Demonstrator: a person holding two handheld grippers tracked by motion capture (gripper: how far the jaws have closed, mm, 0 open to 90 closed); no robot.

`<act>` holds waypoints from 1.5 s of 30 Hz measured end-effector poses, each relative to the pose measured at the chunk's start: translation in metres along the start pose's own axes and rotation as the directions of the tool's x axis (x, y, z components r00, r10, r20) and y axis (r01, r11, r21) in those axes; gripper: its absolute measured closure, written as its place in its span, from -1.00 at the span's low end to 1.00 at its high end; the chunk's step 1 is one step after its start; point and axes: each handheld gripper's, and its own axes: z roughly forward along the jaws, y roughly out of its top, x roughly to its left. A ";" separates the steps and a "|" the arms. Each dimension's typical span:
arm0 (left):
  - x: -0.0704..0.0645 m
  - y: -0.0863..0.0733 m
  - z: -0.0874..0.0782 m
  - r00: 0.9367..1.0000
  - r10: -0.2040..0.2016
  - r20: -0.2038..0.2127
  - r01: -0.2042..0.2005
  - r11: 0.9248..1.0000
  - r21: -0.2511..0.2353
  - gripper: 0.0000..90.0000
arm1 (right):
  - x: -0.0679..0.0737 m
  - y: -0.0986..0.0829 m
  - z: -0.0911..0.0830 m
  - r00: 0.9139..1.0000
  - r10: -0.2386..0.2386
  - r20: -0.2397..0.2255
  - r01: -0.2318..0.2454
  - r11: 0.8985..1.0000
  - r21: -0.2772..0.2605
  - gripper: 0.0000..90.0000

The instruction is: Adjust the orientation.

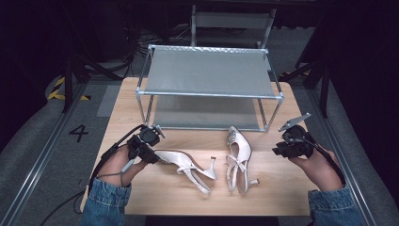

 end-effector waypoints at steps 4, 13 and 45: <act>-0.003 0.000 0.000 1.000 0.012 0.014 -0.012 1.000 -0.009 0.44 | 0.000 0.000 0.000 1.000 0.004 -0.007 -0.004 1.000 -0.009 0.45; -0.016 0.009 0.000 0.996 0.063 0.059 -0.061 0.998 -0.026 0.41 | 0.001 -0.001 0.003 1.000 0.007 -0.012 -0.008 1.000 -0.007 0.39; -0.055 0.035 0.036 0.966 0.180 0.186 -0.193 0.979 0.058 0.39 | 0.005 -0.003 0.011 0.999 0.002 -0.053 -0.002 1.000 0.004 0.30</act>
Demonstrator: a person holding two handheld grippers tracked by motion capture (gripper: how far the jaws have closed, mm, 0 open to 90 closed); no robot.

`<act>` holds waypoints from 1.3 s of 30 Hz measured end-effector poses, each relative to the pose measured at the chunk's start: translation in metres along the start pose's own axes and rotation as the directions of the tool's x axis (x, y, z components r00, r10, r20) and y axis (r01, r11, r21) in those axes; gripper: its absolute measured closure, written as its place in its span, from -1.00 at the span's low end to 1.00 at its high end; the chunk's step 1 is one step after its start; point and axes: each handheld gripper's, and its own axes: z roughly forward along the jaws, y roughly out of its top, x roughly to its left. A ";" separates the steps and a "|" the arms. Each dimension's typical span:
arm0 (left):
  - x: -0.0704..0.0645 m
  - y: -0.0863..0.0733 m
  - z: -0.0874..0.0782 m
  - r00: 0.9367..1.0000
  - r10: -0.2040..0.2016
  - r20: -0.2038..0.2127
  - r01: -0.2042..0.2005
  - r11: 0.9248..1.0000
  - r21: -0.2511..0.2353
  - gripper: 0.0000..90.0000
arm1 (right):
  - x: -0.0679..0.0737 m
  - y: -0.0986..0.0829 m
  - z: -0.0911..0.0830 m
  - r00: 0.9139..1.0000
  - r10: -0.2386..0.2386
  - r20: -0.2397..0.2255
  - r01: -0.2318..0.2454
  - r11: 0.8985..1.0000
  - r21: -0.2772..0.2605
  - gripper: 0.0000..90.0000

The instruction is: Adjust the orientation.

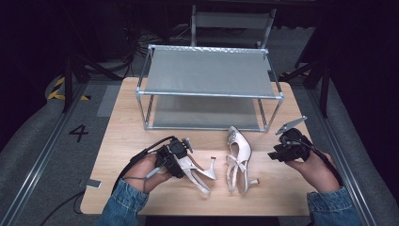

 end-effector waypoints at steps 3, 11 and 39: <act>0.001 0.000 0.000 1.000 0.000 -0.015 0.000 1.000 -0.008 0.59 | 0.000 0.000 0.000 1.000 0.003 -0.001 -0.003 1.000 -0.002 0.30; 0.000 -0.002 -0.010 0.998 0.001 -0.056 -0.005 0.997 -0.072 0.82 | -0.002 -0.002 0.002 1.000 0.005 -0.004 -0.005 1.000 0.003 0.30; -0.003 -0.003 -0.039 0.946 -0.013 -0.324 -0.013 0.997 -0.079 0.82 | 0.001 -0.008 0.009 1.000 0.007 -0.008 -0.007 0.999 0.033 0.28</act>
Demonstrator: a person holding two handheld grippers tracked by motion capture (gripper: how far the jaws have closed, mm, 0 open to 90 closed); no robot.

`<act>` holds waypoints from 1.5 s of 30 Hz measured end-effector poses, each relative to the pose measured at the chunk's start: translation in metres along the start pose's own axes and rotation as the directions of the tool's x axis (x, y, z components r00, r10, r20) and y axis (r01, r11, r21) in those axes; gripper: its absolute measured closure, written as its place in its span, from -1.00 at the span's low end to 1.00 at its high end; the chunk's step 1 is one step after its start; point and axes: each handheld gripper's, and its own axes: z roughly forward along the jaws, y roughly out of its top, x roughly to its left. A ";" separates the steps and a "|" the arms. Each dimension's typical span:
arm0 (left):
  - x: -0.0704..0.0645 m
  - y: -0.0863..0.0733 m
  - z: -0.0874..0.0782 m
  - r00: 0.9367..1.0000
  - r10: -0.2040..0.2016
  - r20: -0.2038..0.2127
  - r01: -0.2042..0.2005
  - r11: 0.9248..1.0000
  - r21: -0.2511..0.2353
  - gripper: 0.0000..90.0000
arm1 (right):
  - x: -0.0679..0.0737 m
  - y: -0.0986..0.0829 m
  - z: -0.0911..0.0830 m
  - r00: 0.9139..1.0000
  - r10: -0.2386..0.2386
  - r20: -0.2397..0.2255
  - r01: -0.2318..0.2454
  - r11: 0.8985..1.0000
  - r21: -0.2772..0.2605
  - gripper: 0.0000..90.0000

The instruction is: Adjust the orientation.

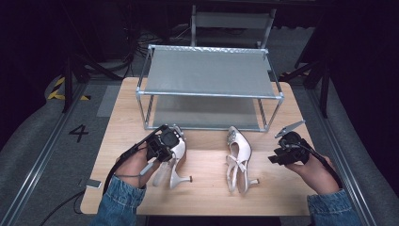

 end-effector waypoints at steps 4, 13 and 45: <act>-0.005 0.005 0.005 0.999 0.039 0.031 -0.040 0.999 0.013 0.81 | 0.001 -0.002 0.000 1.000 0.002 0.003 -0.002 1.000 0.004 0.27; -0.008 0.005 0.012 0.995 0.037 0.092 -0.041 0.998 0.040 0.77 | -0.001 -0.006 -0.007 1.000 0.011 0.007 -0.011 1.000 -0.009 0.27; 0.014 -0.025 0.039 0.936 -0.215 0.279 0.179 0.972 0.150 -0.01 | 0.006 0.014 0.004 0.999 -0.041 -0.016 0.041 0.999 0.008 0.23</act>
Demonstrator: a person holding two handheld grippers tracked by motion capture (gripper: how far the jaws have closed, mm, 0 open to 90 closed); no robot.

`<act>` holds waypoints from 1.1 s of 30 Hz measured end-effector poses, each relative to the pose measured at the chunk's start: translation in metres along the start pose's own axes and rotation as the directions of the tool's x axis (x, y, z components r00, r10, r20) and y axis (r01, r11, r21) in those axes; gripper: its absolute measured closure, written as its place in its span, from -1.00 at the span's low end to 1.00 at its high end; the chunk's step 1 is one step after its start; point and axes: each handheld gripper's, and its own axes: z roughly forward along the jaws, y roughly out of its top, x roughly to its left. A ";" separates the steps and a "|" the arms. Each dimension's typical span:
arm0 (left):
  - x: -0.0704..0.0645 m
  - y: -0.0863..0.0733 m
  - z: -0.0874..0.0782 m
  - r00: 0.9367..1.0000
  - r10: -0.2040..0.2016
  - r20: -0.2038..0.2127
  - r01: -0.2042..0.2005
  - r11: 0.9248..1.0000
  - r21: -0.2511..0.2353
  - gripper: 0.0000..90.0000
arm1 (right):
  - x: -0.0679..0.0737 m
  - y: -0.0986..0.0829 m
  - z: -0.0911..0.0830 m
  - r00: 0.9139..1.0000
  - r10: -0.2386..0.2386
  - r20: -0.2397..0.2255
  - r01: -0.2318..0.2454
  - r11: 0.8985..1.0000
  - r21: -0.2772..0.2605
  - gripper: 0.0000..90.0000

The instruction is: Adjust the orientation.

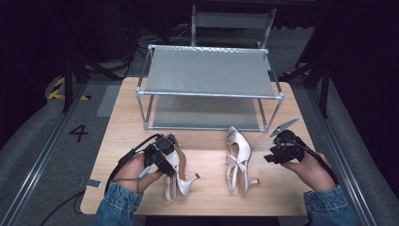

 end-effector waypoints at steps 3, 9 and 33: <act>0.005 0.000 0.009 1.000 -0.015 0.016 0.015 0.999 0.033 -0.03 | 0.000 0.000 0.001 1.000 0.000 -0.004 0.000 1.000 0.000 0.23; 0.010 0.002 0.014 0.999 -0.018 0.029 0.018 1.000 0.018 -0.01 | -0.001 0.001 0.002 1.000 0.000 0.001 0.000 1.000 0.001 0.22; -0.006 0.000 -0.024 0.973 0.039 -0.228 -0.039 0.999 0.005 0.85 | -0.002 -0.005 0.001 1.000 0.008 0.006 -0.008 1.000 0.003 0.22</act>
